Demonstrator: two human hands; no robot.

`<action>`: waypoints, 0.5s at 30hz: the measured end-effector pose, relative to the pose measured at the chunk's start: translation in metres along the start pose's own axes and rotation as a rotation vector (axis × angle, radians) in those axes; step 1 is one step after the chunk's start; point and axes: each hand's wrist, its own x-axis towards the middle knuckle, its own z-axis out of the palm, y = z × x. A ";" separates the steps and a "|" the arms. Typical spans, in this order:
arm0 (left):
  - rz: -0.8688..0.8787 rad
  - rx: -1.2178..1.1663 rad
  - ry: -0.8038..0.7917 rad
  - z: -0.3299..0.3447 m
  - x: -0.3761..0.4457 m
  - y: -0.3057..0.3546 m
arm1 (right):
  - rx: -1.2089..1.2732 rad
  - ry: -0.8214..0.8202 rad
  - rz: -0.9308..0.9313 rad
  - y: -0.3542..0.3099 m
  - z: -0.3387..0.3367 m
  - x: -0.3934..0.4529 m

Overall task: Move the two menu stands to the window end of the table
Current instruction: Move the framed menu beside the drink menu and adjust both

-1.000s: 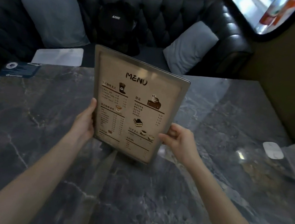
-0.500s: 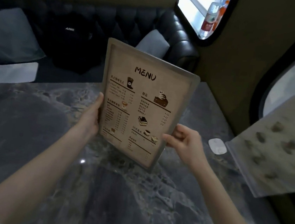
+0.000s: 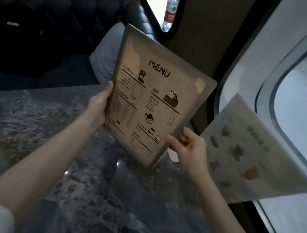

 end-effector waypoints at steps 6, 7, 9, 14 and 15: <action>0.014 0.045 -0.092 0.049 0.051 -0.010 | -0.030 0.106 -0.012 0.018 -0.024 0.026; 0.011 0.046 -0.107 0.056 0.058 -0.012 | -0.036 0.122 -0.020 0.020 -0.027 0.030; 0.003 0.046 -0.127 0.068 0.074 -0.015 | -0.024 0.134 -0.014 0.025 -0.030 0.039; -0.028 0.054 -0.161 0.089 0.105 -0.025 | 0.005 0.156 0.056 0.039 -0.030 0.056; -0.035 0.049 -0.168 0.091 0.111 -0.028 | -0.003 0.175 0.066 0.043 -0.029 0.060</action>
